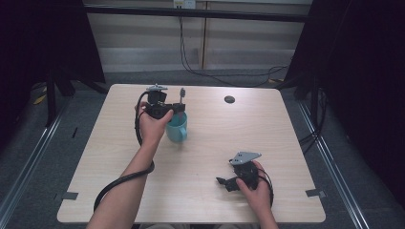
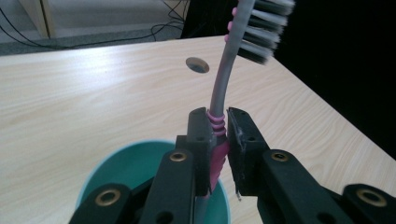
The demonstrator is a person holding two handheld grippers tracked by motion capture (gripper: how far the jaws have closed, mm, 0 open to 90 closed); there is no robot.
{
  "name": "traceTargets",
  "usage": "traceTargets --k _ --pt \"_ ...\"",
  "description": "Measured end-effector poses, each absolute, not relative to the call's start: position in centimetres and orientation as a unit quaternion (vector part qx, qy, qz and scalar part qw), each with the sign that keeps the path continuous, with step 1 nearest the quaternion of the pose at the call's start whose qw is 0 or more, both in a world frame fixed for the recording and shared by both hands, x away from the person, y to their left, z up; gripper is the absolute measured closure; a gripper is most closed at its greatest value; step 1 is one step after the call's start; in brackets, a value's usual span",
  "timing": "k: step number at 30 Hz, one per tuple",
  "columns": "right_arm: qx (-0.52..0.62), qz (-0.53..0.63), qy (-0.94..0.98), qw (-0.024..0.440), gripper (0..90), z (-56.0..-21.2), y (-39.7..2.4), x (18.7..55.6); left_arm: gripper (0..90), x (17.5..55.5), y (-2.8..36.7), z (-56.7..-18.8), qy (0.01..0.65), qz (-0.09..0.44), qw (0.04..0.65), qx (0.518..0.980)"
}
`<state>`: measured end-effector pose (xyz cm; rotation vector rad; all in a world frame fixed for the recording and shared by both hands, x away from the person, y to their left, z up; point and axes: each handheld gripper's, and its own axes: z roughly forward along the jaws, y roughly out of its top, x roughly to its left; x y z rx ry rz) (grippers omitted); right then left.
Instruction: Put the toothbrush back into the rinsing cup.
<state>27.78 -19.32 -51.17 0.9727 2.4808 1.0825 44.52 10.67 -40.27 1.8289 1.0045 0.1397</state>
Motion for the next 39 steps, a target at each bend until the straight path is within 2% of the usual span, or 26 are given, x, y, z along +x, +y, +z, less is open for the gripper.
traceTargets --k 8,10,11,12,14,15,16,17,28,39 --pt "0.334 0.373 0.855 0.132 13.3 -51.2 -19.3 27.8 75.9 44.3 10.7 -41.5 0.417 0.046 0.492 0.763" --pt "0.334 0.373 0.855 0.132 13.3 -51.2 -19.3 27.8 70.5 44.2 10.6 -41.6 0.41 0.052 0.489 0.768" --pt "0.334 0.373 0.855 0.132 13.3 -51.2 -19.3 27.8 70.5 44.1 10.6 -41.6 0.407 0.054 0.49 0.769" --pt "0.335 0.373 0.855 0.131 13.3 -51.2 -19.3 27.8 61.5 44.1 10.6 -41.7 0.405 0.056 0.491 0.769" --pt "0.335 0.373 0.855 0.131 13.3 -51.2 -19.3 27.8 58.2 43.8 10.7 -41.6 0.407 0.065 0.487 0.77" --pt "0.335 0.373 0.855 0.131 13.3 -51.2 -19.3 27.8 48.1 43.7 10.7 -41.6 0.408 0.067 0.488 0.769" --pt "0.335 0.373 0.855 0.131 13.3 -51.2 -19.3 27.8 48.1 43.6 10.8 -41.6 0.408 0.07 0.49 0.767" --pt "0.334 0.373 0.855 0.132 13.3 -51.2 -19.3 27.8 41.6 43.3 11.1 -41.4 0.409 0.074 0.492 0.765" --pt "0.336 0.373 0.855 0.131 13.2 -51.2 -19.3 27.8 31.0 40.8 12.9 -41.3 0.407 0.076 0.497 0.762" --pt "0.336 0.373 0.855 0.131 13.2 -51.2 -19.3 27.8 28.6 39.6 15.0 -41.9 0.415 0.076 0.502 0.755"
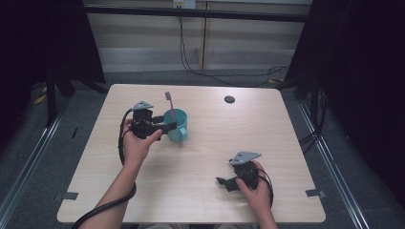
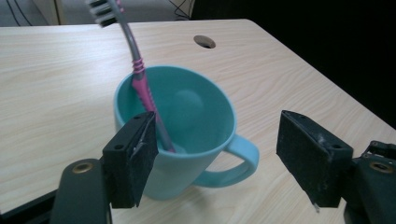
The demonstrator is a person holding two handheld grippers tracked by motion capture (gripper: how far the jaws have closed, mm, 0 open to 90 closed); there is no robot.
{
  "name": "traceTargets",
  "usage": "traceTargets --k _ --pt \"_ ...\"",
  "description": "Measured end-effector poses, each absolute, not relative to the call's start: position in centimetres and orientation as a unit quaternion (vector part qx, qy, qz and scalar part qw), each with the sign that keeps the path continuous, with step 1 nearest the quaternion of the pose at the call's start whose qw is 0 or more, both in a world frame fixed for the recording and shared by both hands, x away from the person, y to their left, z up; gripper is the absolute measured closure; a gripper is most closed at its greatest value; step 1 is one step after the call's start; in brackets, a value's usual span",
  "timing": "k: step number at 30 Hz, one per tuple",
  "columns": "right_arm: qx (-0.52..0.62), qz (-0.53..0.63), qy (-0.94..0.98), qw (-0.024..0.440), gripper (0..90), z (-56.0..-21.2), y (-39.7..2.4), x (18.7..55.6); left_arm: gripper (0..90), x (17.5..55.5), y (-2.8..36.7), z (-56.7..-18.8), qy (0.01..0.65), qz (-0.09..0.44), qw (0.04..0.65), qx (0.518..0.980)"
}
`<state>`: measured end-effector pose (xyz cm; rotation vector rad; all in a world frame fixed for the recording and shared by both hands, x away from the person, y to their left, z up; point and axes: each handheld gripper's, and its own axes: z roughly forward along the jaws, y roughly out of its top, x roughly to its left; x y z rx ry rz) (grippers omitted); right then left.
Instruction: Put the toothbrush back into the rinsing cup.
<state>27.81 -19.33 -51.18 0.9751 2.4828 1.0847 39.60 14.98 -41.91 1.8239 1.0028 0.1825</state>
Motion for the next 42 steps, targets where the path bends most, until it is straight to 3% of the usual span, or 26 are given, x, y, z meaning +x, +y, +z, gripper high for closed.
traceTargets --k 15,42 --pt "0.336 0.373 0.855 0.131 13.2 -51.2 -19.3 27.8 27.9 38.2 16.2 -45.0 0.421 0.063 0.493 0.759" --pt "0.334 0.374 0.855 0.131 13.2 -51.2 -19.3 27.8 25.8 36.4 16.3 -48.5 0.402 0.103 0.442 0.795"
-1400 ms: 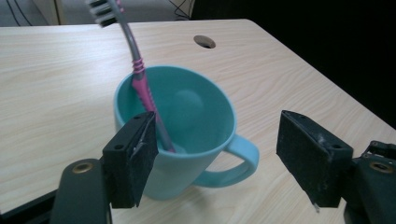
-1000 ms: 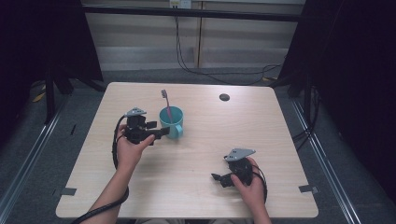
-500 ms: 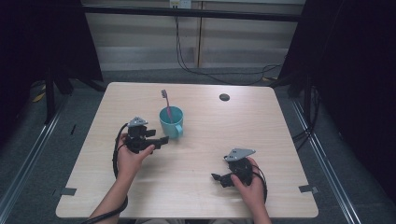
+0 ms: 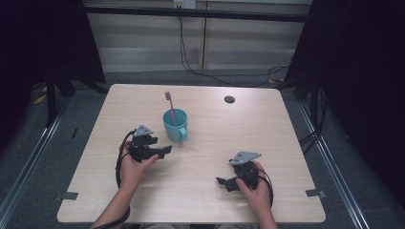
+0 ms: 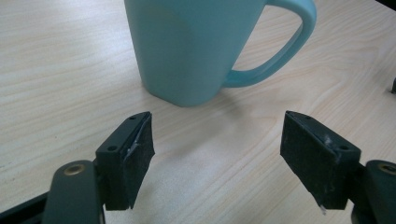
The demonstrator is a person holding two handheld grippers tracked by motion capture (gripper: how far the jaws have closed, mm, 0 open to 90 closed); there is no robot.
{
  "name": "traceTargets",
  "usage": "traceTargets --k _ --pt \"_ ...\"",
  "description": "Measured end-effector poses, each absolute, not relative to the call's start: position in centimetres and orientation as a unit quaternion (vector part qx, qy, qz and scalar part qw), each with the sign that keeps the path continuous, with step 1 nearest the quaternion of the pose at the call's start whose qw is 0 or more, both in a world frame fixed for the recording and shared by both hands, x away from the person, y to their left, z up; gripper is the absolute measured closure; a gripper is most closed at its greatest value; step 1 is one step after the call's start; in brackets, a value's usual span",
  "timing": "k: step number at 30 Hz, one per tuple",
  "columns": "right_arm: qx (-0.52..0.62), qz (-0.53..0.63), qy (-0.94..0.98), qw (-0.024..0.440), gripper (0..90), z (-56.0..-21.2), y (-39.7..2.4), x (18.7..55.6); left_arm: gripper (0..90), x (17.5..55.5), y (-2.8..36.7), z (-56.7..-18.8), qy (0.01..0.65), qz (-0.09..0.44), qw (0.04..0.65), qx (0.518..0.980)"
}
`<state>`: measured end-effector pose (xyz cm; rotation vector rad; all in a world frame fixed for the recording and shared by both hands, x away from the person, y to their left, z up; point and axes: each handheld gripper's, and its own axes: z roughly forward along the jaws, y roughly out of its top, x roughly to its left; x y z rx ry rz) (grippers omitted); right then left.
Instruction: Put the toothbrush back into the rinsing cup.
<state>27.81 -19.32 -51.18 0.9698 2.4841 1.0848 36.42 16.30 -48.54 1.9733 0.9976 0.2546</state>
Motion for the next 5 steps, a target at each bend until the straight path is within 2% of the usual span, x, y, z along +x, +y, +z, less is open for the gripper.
traceTargets --k 5 --pt "0.334 0.374 0.856 0.131 13.3 -51.18 -19.32 27.8 25.8 36.38 16.39 -48.7 0.401 0.108 0.437 0.798"
